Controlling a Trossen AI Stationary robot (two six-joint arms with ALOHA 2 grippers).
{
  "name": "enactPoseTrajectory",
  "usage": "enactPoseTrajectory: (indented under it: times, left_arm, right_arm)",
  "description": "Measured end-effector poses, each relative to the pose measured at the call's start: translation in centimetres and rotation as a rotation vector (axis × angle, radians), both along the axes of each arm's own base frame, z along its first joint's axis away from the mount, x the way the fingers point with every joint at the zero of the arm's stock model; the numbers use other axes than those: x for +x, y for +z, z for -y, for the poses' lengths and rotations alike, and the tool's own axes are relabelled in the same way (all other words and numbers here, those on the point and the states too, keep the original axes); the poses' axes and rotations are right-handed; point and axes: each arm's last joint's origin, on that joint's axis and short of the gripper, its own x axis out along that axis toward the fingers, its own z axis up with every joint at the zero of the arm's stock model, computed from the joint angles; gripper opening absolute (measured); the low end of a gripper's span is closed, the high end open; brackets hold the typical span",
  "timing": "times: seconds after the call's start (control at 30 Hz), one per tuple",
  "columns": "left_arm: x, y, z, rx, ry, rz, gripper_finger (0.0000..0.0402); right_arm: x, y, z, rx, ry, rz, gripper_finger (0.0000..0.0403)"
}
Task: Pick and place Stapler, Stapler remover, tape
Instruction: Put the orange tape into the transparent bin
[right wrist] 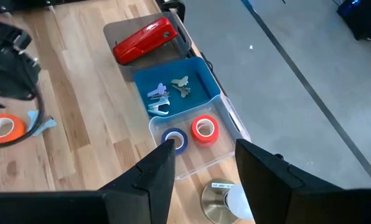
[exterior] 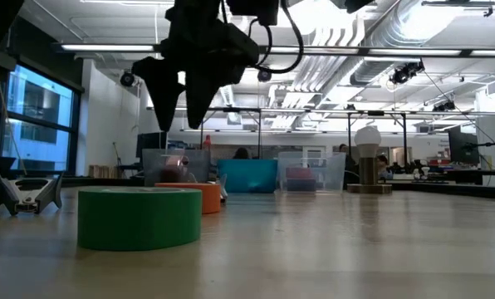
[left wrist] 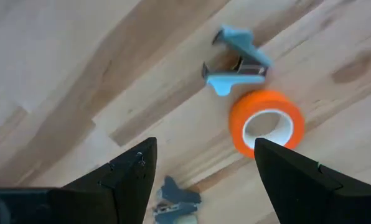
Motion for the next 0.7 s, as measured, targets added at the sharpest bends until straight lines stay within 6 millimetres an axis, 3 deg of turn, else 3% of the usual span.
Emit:
enactPoseTrajectory:
  times: [0.37,0.7]
  left_arm:
    - [2.1,-4.5,3.3,-0.046,-0.038,-0.020,0.0263]
    - [1.4,-8.7,3.6,-0.039,-0.004,-0.084,0.0263]
  right_arm:
    - [-0.1,-0.1,0.0,-0.005,0.013,-0.020,0.0160]
    - [0.0,-0.1,-0.1,0.002,0.022,-0.016,0.0160]
